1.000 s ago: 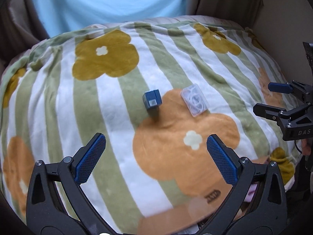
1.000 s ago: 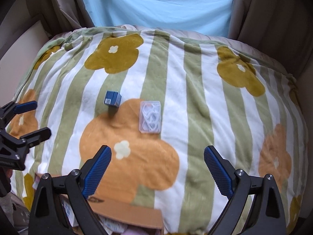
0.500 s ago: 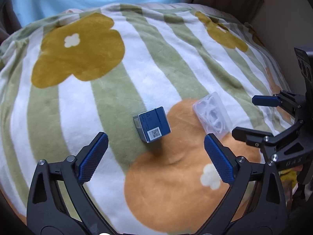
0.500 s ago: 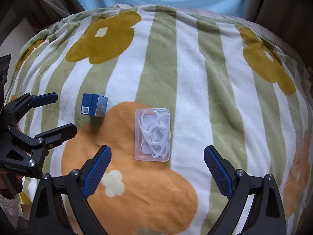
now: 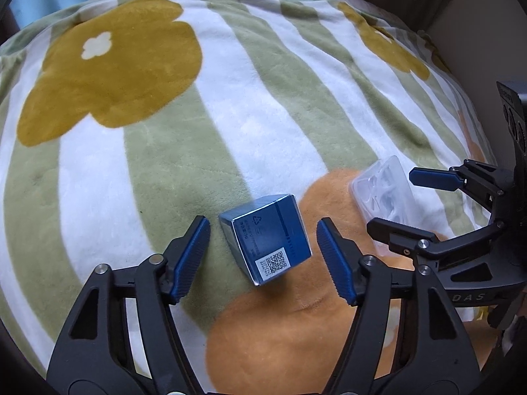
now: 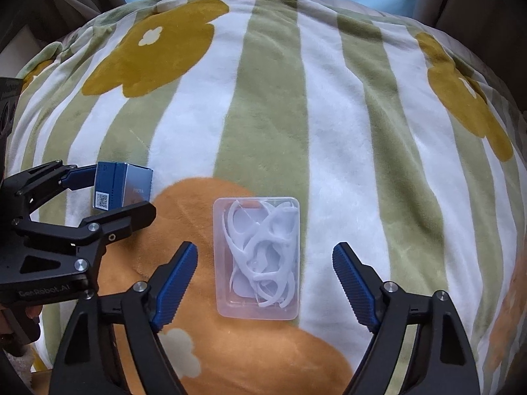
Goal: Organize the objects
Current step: 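Grasp the blue box with left tool while right tool grasps the clear floss-pick case, then lift and carry the blue box and floss-pick case over the cardboard box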
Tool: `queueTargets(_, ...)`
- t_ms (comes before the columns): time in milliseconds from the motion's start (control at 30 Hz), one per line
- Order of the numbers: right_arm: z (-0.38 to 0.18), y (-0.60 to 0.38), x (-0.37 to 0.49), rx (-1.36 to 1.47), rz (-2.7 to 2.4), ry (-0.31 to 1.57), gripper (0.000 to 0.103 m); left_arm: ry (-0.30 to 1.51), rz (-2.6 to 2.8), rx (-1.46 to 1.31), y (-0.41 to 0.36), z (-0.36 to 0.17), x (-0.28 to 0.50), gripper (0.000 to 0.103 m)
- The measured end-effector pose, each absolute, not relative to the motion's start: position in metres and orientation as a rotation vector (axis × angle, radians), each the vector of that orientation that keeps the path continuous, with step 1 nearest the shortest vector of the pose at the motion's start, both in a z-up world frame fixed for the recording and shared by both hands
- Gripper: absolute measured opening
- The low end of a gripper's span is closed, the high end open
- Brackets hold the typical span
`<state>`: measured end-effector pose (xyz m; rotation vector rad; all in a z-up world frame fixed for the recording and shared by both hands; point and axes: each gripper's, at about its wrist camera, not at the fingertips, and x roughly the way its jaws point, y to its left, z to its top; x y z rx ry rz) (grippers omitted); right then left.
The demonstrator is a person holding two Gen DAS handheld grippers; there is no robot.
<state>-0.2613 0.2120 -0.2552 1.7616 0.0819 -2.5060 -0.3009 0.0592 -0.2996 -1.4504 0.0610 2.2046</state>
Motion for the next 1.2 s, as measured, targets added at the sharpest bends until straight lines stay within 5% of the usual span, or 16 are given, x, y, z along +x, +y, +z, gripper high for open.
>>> queueTargets(333, -0.264, 0.208, -0.265, 1.786, -2.477, 0.109, 0.050, 0.116, 2.197, -1.428, 0.058, -0.297, -0.299, 0.046)
queueTargets(1200, -0.236, 0.205, -0.263, 1.716, -2.515, 0.075, 0.050, 0.059, 2.227, -1.416, 0.043, -0.272, -0.296, 0.037)
